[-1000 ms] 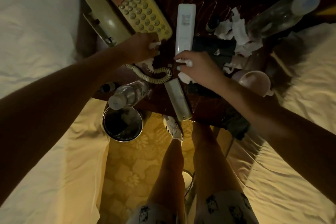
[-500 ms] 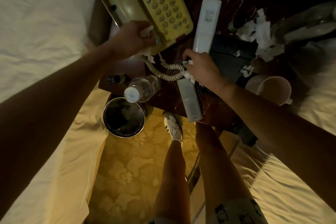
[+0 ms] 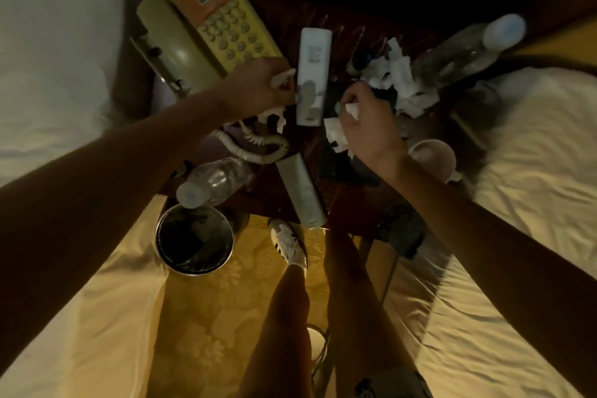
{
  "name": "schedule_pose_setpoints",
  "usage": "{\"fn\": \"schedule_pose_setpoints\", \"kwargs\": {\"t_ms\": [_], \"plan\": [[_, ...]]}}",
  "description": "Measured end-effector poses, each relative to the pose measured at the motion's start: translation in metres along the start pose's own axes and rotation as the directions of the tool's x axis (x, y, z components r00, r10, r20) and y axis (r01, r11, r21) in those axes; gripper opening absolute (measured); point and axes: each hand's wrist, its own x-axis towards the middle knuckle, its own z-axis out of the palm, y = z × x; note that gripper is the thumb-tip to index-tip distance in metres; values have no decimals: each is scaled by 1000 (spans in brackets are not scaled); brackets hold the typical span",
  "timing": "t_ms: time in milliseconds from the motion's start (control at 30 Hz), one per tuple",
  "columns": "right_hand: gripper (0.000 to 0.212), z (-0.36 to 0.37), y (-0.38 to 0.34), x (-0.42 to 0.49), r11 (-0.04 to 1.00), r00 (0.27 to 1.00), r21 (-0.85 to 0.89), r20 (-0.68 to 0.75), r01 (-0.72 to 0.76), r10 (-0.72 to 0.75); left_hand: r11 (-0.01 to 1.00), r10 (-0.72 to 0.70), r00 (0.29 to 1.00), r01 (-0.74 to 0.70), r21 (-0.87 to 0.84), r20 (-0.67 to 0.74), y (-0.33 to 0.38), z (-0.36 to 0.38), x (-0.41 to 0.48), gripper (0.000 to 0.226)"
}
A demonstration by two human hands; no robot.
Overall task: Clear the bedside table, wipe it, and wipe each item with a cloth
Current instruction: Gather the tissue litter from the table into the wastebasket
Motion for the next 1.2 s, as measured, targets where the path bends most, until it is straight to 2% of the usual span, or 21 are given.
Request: {"fn": "schedule_pose_setpoints", "kwargs": {"t_ms": [167, 267, 333, 433, 567, 833, 1000, 1133, 1200], "plan": [[14, -65, 40, -6, 990, 978, 73, -160, -123, 133, 981, 167, 986, -167, 98, 3, 49, 33, 43, 34], [13, -94, 67, -8, 990, 974, 68, -184, -120, 131, 973, 214, 977, -213, 85, -2, 81, 54, 61, 31], [9, -107, 86, -8, 994, 978, 66, -184, -92, 103, 973, 217, 976, -217, 74, 16, 92, 72, 70, 27], [7, -119, 105, -4, 993, 977, 81, -192, -82, 96, 985, 149, 988, -152, 82, 46, 89, 98, 71, 32], [12, -119, 125, 5, 992, 985, 65, -129, -106, 114, 994, 82, 996, -79, 69, -41, 71, 118, 61, 32], [13, -96, 135, 17, 972, 970, 167, 206, -165, 129, 982, 145, 981, -127, 142, -132, 53, 129, 66, 14], [5, -93, 140, 22, 944, 972, 248, 141, -218, 187, 985, 173, 974, -167, 52, -145, 53, 133, 61, 12], [11, -90, 147, 20, 950, 965, 166, 47, -263, 258, 983, 172, 985, -173, -53, -27, 60, 142, 52, 7], [10, -88, 148, 18, 947, 964, 182, 38, -266, 263, 980, 186, 982, -184, -75, 17, 61, 148, 49, 5]]}}
